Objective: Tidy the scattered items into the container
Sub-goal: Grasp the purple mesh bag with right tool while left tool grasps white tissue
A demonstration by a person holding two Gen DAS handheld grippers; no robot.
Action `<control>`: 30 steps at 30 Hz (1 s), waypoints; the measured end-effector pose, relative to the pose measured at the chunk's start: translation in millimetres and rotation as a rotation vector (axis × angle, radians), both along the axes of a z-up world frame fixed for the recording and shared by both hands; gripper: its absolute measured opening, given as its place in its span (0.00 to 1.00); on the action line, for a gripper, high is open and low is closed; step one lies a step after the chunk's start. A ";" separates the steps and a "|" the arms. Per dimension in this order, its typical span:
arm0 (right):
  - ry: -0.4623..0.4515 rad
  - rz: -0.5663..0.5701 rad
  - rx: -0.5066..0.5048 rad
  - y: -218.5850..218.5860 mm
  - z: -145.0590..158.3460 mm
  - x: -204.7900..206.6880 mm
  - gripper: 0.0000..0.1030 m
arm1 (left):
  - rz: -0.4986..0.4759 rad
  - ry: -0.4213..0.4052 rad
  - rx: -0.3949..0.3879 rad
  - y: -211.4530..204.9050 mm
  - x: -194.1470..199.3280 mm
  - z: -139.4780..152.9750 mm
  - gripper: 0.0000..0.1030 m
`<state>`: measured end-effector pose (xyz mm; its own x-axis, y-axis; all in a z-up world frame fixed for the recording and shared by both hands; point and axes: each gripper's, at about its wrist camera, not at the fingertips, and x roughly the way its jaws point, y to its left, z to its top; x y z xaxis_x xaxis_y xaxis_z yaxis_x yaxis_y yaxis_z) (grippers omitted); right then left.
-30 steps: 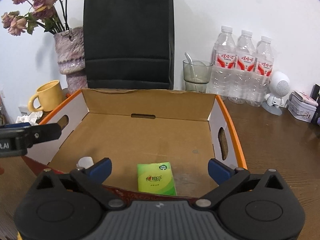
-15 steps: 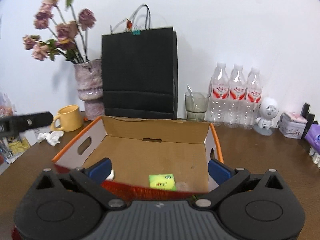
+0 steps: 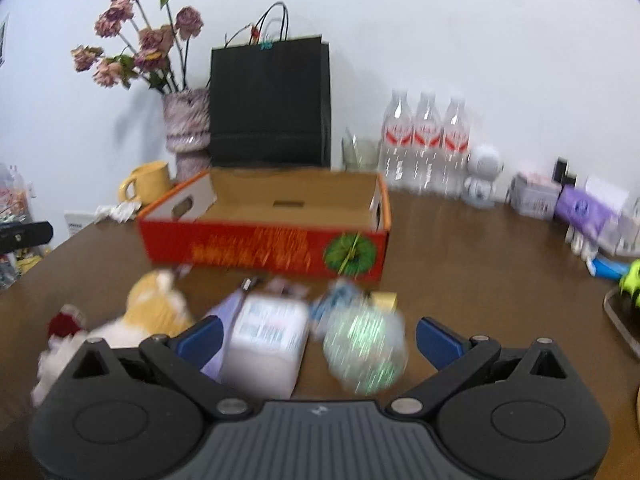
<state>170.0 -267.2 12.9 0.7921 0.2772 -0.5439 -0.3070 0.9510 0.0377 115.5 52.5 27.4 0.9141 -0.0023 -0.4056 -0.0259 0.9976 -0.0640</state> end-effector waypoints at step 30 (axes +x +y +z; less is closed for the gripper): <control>0.098 0.090 0.067 55.5 -50.7 -32.5 0.18 | -0.051 0.212 0.036 -38.6 -32.5 -74.7 0.29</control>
